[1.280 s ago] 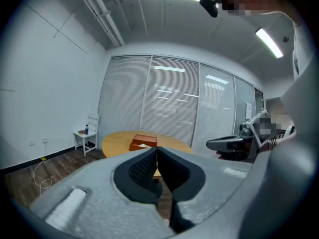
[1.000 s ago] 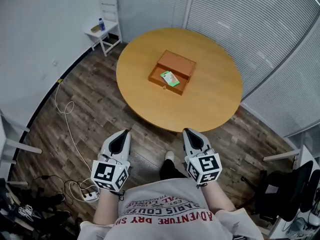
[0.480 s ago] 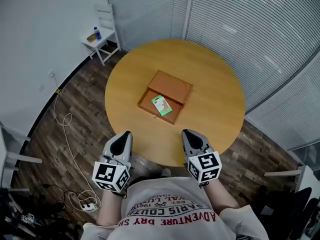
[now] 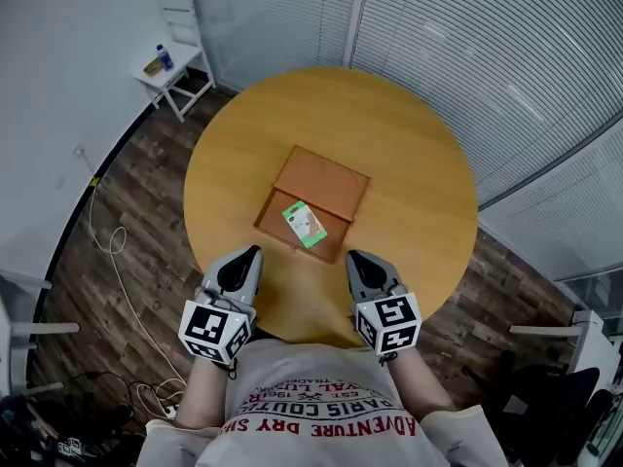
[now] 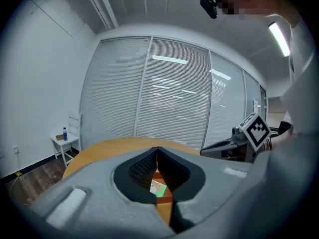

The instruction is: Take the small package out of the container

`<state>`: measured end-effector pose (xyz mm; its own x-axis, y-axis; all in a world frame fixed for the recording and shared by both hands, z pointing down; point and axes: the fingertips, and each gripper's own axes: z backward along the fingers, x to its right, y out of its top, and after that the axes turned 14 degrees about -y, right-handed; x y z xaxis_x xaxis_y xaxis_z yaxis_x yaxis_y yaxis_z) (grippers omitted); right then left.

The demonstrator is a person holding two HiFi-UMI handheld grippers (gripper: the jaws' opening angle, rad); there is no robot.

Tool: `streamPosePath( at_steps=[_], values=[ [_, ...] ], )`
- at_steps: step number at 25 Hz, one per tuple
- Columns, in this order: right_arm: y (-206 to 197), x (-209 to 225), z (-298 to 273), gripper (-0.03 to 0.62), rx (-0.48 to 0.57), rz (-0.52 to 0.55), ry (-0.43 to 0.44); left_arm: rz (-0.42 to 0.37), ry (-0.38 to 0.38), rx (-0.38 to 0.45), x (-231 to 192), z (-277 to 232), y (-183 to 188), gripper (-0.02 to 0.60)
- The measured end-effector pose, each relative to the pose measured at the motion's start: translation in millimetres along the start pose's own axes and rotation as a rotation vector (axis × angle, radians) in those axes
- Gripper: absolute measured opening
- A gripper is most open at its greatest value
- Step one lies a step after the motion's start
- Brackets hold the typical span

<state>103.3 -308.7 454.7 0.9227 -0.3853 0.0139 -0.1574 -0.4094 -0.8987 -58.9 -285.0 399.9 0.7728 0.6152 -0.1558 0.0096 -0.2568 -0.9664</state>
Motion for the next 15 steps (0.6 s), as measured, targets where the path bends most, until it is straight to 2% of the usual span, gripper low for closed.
streamPosePath(
  at_steps=[5, 10, 15],
  values=[
    [3.0, 3.9, -37.3, 0.009, -0.065, 0.01, -0.08, 0.004, -0.123, -0.029, -39.3, -38.0, 7.7, 0.011],
    [-12.2, -9.9, -83.4, 0.01, -0.194, 0.059, -0.108, 0.031, -0.182, -0.037, -87.0, -61.9, 5.9, 0.011],
    [-38.4, -28.5, -128.3, 0.08, -0.316, 0.111, -0.112, 0.069, -0.232, -0.051, -129.3, -78.5, -10.1, 0.011]
  ],
)
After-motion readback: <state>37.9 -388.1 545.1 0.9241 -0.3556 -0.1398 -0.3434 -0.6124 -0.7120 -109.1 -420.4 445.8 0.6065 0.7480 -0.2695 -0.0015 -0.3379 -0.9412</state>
